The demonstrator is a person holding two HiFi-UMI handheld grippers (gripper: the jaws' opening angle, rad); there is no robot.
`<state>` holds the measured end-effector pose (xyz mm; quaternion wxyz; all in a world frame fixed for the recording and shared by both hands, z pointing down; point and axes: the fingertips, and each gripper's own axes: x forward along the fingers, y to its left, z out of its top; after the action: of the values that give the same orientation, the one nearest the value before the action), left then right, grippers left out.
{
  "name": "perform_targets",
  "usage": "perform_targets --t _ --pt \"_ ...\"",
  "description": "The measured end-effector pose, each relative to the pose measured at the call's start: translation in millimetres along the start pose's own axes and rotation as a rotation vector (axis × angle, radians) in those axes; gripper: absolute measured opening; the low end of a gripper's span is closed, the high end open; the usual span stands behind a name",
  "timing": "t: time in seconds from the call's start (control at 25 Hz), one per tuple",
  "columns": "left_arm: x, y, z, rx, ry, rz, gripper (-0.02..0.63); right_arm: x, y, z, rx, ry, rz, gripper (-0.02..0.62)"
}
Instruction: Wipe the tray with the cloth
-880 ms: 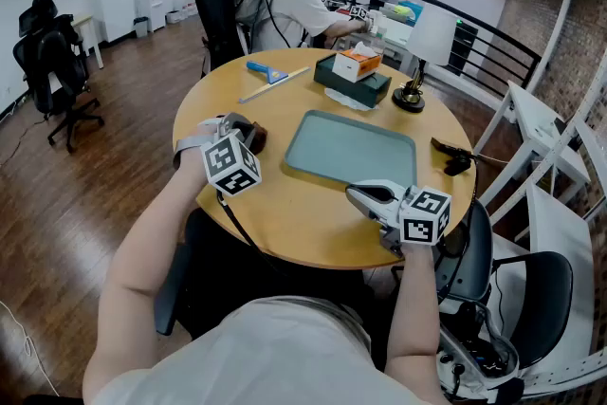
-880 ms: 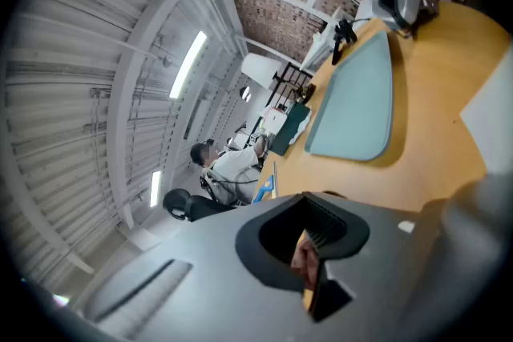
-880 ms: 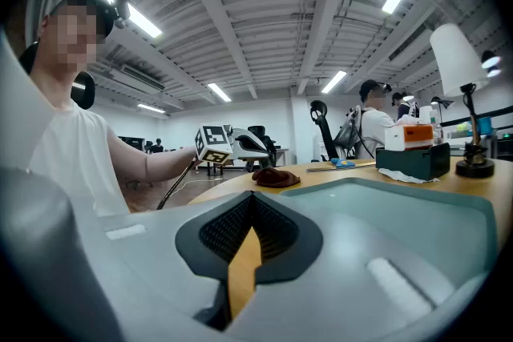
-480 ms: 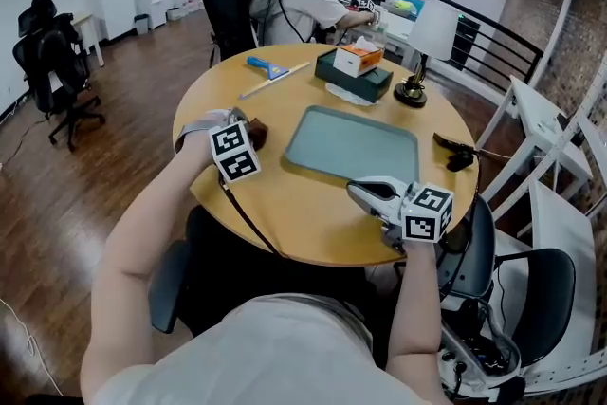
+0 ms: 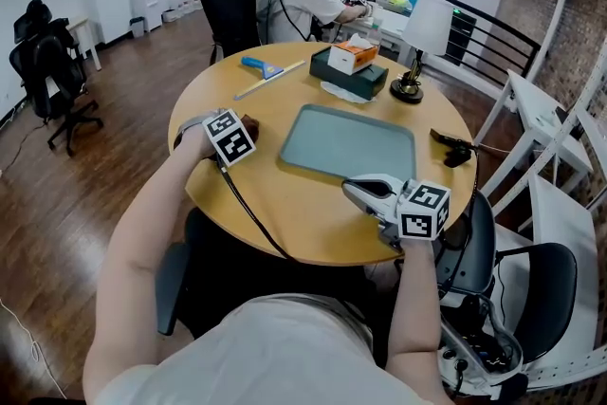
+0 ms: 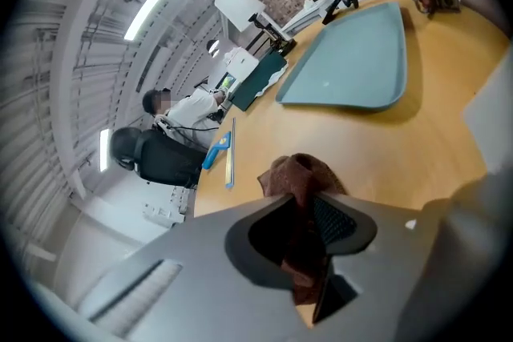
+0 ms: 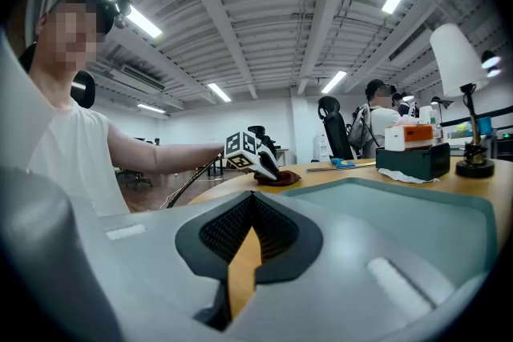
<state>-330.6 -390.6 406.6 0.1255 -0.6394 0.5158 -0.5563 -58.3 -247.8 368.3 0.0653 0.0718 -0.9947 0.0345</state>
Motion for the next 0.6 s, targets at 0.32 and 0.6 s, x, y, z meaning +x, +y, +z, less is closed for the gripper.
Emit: perform_targets --t 0.32,0.6 --pt "-51 42 39 -0.009 -0.176 0.210 0.057 -1 -1 0 -0.001 -0.001 0.000 0.002" --pt "-112 29 127 0.067 -0.394 0.177 0.057 0 -1 -1 0.000 0.001 -0.001 0.002"
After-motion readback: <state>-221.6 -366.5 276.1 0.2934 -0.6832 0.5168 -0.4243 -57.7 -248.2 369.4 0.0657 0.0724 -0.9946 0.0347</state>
